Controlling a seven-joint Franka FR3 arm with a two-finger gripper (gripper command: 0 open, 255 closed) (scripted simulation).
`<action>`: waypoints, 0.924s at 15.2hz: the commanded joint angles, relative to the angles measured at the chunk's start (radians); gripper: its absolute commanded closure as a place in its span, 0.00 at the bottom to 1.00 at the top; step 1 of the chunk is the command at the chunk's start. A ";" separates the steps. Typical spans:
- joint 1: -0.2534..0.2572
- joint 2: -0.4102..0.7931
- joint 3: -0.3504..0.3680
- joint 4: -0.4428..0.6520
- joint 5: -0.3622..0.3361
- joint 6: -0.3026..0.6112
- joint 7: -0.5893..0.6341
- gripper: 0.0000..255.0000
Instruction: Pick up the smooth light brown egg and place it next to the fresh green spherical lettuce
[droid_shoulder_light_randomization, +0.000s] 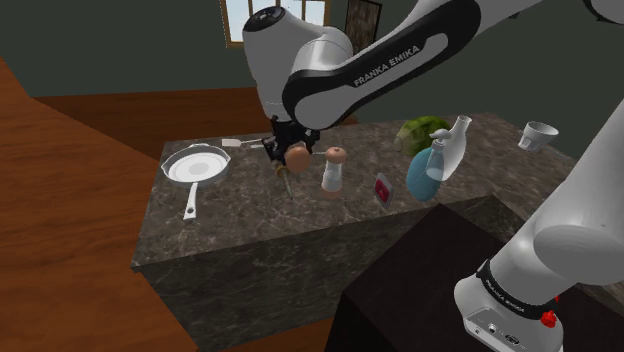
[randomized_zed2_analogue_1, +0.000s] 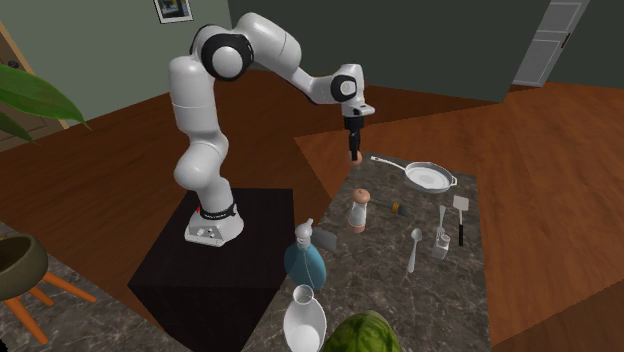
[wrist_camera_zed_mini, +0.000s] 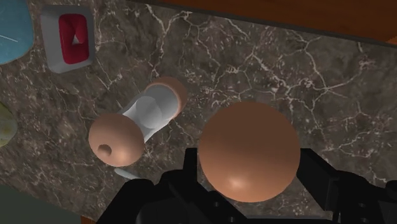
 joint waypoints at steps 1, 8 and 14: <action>0.000 -0.014 0.002 0.011 0.013 -0.021 -0.013 1.00; -0.003 -0.056 0.006 0.060 0.052 -0.096 -0.059 1.00; -0.039 -0.163 -0.026 -0.026 0.102 -0.075 -0.148 1.00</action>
